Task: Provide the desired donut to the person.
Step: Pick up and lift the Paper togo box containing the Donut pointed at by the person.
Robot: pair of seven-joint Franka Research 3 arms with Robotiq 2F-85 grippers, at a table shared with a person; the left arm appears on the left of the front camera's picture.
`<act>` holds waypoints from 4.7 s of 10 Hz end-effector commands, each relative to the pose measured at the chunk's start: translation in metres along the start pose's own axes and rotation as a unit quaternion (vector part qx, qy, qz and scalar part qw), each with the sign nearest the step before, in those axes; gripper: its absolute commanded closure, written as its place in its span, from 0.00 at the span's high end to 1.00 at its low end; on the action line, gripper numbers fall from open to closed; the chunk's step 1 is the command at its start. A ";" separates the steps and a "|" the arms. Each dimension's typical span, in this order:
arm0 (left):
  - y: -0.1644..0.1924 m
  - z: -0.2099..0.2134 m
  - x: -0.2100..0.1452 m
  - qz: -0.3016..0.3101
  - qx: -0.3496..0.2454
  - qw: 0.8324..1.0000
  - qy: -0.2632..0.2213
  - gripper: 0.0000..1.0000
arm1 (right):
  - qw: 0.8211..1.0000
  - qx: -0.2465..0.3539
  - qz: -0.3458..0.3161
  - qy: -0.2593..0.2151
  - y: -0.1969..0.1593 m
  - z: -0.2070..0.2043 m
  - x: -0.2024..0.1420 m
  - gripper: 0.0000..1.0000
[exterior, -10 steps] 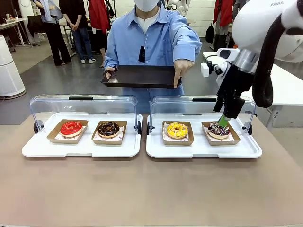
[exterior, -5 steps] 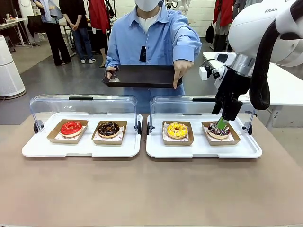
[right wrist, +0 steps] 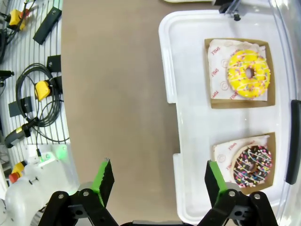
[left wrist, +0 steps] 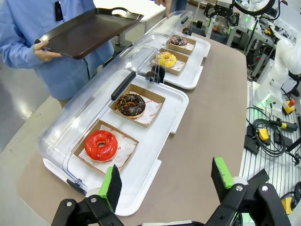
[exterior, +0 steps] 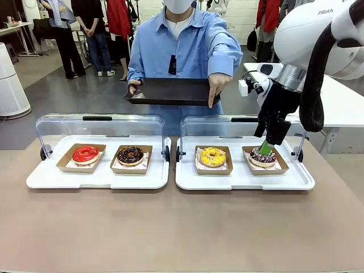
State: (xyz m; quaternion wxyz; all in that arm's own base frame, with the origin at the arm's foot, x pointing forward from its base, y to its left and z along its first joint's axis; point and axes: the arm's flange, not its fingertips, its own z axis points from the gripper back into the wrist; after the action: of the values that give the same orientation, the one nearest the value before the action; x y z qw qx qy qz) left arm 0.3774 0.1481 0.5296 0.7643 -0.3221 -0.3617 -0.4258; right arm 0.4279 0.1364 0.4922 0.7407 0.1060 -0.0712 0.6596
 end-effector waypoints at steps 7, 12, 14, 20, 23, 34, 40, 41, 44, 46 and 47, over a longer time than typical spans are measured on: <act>0.001 0.001 0.001 -0.003 -0.002 1.000 -0.009 1.00 | 0.995 -0.019 0.013 0.102 -0.023 -0.044 0.090 1.00; 0.001 0.001 0.001 -0.003 -0.002 1.000 -0.009 1.00 | 0.993 -0.031 0.048 0.100 -0.059 -0.109 0.130 1.00; 0.001 0.001 0.001 -0.003 -0.002 1.000 -0.009 1.00 | 0.992 -0.025 0.058 0.111 -0.061 -0.128 0.142 1.00; 0.001 0.001 0.001 -0.003 -0.002 1.000 -0.009 1.00 | 0.993 -0.012 0.054 0.102 -0.055 -0.133 0.139 1.00; 0.001 0.001 0.001 -0.003 -0.002 1.000 -0.009 1.00 | 0.994 -0.016 0.051 0.098 -0.050 -0.141 0.143 1.00; 0.001 0.001 0.001 -0.003 -0.002 1.000 -0.009 1.00 | 0.993 -0.057 0.026 0.097 -0.054 -0.194 0.137 1.00; 0.001 0.001 0.001 -0.003 -0.002 1.000 -0.009 1.00 | 0.994 -0.055 0.033 0.088 -0.072 -0.205 0.139 1.00; 0.001 0.001 0.001 -0.003 -0.002 1.000 -0.009 1.00 | 0.994 -0.056 0.037 0.088 -0.072 -0.206 0.141 1.00; 0.001 0.001 0.001 -0.003 -0.002 1.000 -0.009 1.00 | 0.993 -0.059 0.044 0.090 -0.073 -0.206 0.143 1.00; 0.001 0.001 0.001 -0.003 -0.002 1.000 -0.009 1.00 | 0.993 -0.055 0.056 0.093 -0.073 -0.208 0.141 0.93; 0.001 0.001 0.001 -0.003 -0.002 1.000 -0.009 1.00 | 0.992 -0.055 0.061 0.093 -0.073 -0.208 0.141 0.66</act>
State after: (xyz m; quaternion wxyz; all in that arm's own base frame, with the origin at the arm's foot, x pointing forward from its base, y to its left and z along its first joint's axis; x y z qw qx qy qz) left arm 0.3777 0.1482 0.5298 0.7645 -0.3219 -0.3615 -0.4258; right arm 0.5063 0.3158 0.3250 0.7171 0.0090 -0.0409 0.6957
